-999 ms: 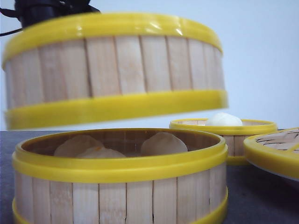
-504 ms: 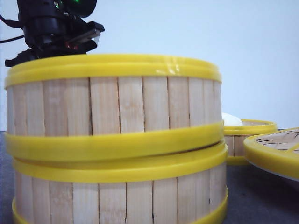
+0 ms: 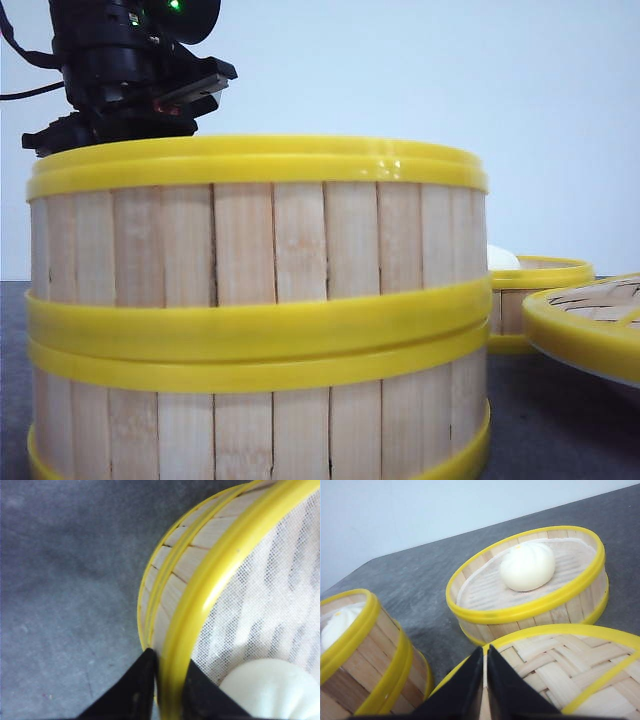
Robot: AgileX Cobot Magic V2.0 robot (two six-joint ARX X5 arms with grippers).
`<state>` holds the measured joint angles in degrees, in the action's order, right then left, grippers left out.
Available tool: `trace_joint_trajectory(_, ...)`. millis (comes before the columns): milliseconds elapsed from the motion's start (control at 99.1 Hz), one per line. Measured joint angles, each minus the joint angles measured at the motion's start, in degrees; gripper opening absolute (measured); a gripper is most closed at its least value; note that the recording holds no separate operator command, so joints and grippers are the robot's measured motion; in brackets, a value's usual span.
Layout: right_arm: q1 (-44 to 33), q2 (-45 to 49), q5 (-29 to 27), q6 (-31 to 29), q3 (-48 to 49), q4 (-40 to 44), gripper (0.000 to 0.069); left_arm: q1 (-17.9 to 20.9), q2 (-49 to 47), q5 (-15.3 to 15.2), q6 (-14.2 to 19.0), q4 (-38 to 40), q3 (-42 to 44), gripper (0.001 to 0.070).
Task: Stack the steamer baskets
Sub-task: 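Open the left gripper and withdraw it upward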
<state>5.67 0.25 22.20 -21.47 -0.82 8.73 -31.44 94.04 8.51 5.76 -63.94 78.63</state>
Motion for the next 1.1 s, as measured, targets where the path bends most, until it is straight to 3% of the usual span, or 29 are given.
trace_joint_trajectory(151,0.0,0.0,0.02,0.0,0.0,0.0,0.001,0.02,0.0,0.2,0.55,0.85,0.0,0.0271)
trace_joint_trajectory(343,0.0,0.0,0.02,0.0,0.0,0.0,0.001,0.55,0.0,0.2,1.11,1.18,0.0,0.0333)
trace_joint_trajectory(504,0.0,0.0,-0.04,0.0,0.0,0.0,0.001,1.88,-0.17,0.17,1.16,1.75,1.46,0.0591)
trace_joint_trajectory(575,0.0,0.0,-0.52,0.0,0.0,0.0,0.001,2.36,-1.22,0.2,1.16,2.71,2.36,0.0656)
trace_joint_trajectory(706,0.0,0.0,-2.1,-1.64,-0.02,-0.96,0.001,3.39,-7.39,0.2,1.16,6.56,2.91,0.0686)
trace_joint_trajectory(837,0.0,0.07,-8.04,-8.11,-1.4,-5.29,0.001,4.74,-17.92,-0.39,1.99,13.25,2.99,0.0688)
trace_joint_trajectory(968,0.0,4.02,-11.96,-11.91,-7.91,-6.47,0.001,4.81,-30.73,-4.57,2.93,18.49,3.58,0.0687)
trace_joint_trajectory(1049,-0.02,10.95,-11.98,-12.41,-13.18,-6.51,0.0015,4.74,-38.69,-7.21,2.84,19.5,3.91,0.0684)
trace_joint_trajectory(1100,-0.02,16.98,-11.34,-12.26,-17.18,-5.88,0.0055,4.74,-42.88,-8.57,2.82,19.34,3.96,0.0682)
